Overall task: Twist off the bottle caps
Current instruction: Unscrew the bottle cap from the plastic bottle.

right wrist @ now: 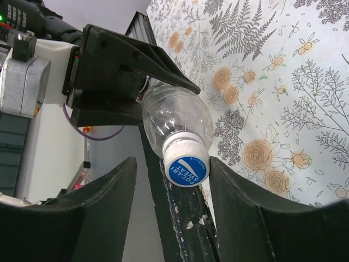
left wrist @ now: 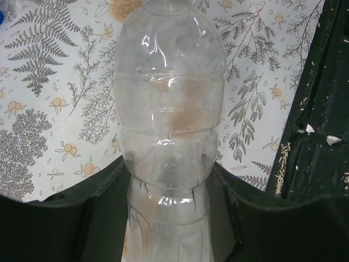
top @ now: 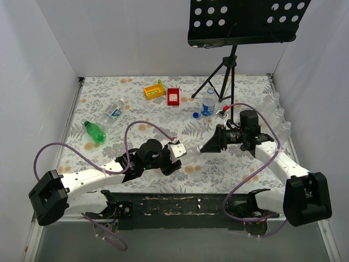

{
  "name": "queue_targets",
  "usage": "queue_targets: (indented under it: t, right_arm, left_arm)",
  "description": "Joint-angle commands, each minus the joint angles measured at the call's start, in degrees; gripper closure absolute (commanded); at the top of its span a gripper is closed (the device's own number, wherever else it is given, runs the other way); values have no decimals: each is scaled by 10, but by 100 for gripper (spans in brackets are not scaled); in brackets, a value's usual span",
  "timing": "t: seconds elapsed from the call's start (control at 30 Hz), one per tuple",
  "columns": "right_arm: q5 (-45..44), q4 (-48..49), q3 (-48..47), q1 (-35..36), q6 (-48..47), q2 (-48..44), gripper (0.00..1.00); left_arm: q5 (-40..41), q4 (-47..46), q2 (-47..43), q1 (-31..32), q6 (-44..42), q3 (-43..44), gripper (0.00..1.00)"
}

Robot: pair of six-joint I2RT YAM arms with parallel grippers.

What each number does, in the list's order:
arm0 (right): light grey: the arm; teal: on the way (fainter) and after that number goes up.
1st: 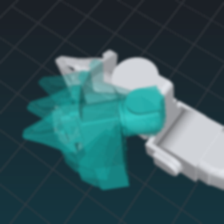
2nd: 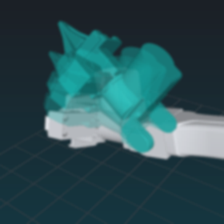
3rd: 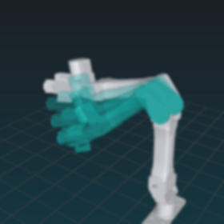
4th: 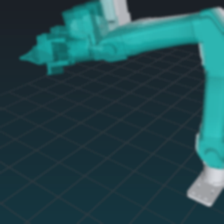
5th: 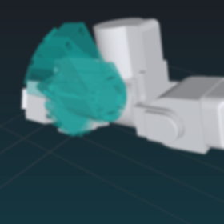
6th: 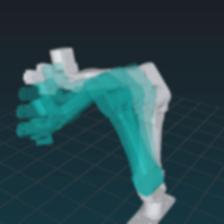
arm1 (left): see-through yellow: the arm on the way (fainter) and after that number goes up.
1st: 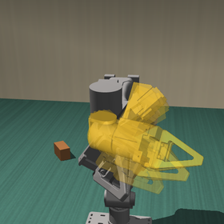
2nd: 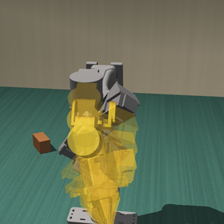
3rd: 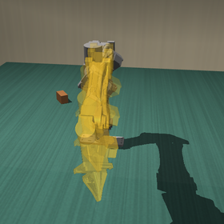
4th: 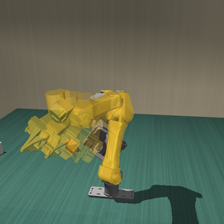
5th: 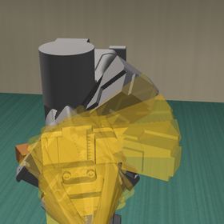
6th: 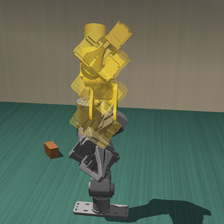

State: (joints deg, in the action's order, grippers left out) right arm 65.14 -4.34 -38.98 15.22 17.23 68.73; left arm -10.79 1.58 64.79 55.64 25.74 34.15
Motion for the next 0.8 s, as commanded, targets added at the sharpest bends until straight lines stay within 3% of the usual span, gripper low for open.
queue_targets:
  t: [0.0,0.23,0.5,0.6,0.67,0.77]
  right_arm:
    - [24,72,6,-1,63,-10,40]
    - [24,69,3,-1,69,-3,54]
    - [58,63,0,0,2,-14,87]
    - [99,12,-12,-1,-95,-23,98]
    - [107,-63,-38,3,-206,-24,99]
    - [90,-264,-113,30,-436,-4,99]
  left_arm:
    - [19,-30,2,3,-4,13,86]
    - [19,-33,7,6,-2,16,86]
    - [-3,-32,-17,6,-1,5,85]
    - [-48,-25,-41,2,8,-2,85]
    - [-105,-19,-56,-17,24,-6,85]
    - [-215,-1,-70,-62,48,-5,84]
